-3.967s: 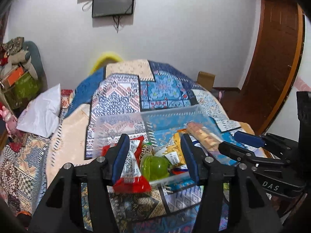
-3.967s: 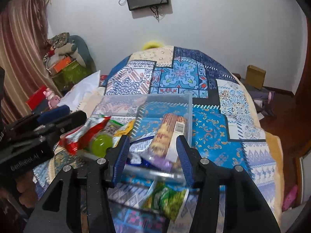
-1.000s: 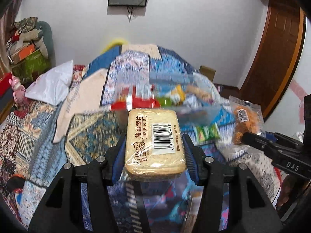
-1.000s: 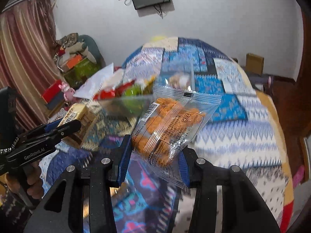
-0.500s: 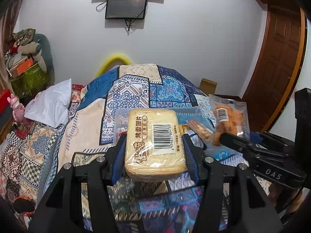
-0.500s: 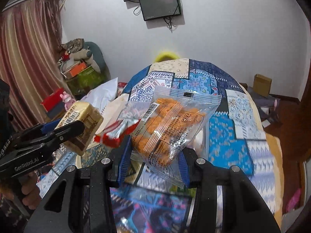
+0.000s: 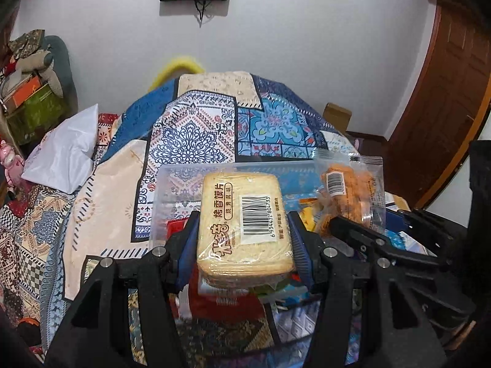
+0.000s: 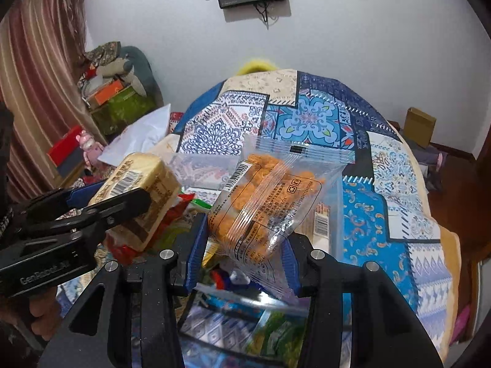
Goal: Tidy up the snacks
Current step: 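Carry the cake packet and cookie bag over the clear box and release both, then grasp the green pea snack bag with the right gripper while the left grasps a long biscuit packet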
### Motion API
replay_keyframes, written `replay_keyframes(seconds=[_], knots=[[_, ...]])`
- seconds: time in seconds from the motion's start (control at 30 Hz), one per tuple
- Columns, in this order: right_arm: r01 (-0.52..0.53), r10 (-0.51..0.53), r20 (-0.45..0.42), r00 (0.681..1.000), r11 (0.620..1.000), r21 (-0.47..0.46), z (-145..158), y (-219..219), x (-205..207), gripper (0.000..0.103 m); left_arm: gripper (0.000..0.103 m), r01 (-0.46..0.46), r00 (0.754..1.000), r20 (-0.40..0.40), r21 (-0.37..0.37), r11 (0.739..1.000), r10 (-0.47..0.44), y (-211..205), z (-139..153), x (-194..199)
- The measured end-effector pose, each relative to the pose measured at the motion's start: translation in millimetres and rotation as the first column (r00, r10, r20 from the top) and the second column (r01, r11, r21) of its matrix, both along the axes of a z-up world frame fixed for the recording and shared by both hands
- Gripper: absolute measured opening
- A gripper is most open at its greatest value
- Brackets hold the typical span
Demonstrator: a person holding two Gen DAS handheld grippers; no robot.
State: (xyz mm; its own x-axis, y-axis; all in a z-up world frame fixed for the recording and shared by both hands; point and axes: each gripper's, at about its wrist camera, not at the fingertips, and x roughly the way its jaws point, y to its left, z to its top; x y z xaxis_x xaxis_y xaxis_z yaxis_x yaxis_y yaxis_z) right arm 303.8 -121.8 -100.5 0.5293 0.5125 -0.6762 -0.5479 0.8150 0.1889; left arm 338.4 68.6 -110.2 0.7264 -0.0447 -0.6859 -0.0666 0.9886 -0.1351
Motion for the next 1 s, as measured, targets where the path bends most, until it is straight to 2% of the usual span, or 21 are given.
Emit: replay_keyframes(seconds=[0.17,0.3,0.47,0.63,0.8,1.0], knots=[[-0.005,0.006,0.025,1.000,0.999,-0.042,-3.8,2.5,1.6,0.045,0.054,-0.006,1.000,0.010,0.014,1.000,0.005,-3.8,-5.3,8.3],[0.000,0.000,0.026,1.000,0.999,-0.034,2.2,-4.8,0.3,0.047,0.056,-0.004,0.999,0.041,0.039,0.999,0.003,-7.7,3.8,3.2],[0.000,0.001,0.052,0.999,1.000,-0.005,19.2,-17.5,-13.1,0.056,0.057,0.001,0.996,0.085,0.029,1.000,-0.003,-7.5,23.1,-20.0],[-0.008,0.007,0.067,0.998,1.000,0.013,31.1,-34.6,-36.8,0.058,0.062,0.011,0.994,0.105,0.033,0.999,-0.015,-7.0,32.3,-52.3],[0.013,-0.013,0.037,0.999,1.000,0.001,20.3,-54.5,-57.8,0.061,0.066,0.015,0.996,0.087,0.051,0.999,-0.020,-6.4,24.4,-78.3],[0.032,-0.036,-0.064,0.997,0.998,-0.061,-21.0,-65.1,-61.7,0.061,0.068,0.009,0.999,0.041,0.064,0.998,-0.011,-2.1,0.7,-99.1]])
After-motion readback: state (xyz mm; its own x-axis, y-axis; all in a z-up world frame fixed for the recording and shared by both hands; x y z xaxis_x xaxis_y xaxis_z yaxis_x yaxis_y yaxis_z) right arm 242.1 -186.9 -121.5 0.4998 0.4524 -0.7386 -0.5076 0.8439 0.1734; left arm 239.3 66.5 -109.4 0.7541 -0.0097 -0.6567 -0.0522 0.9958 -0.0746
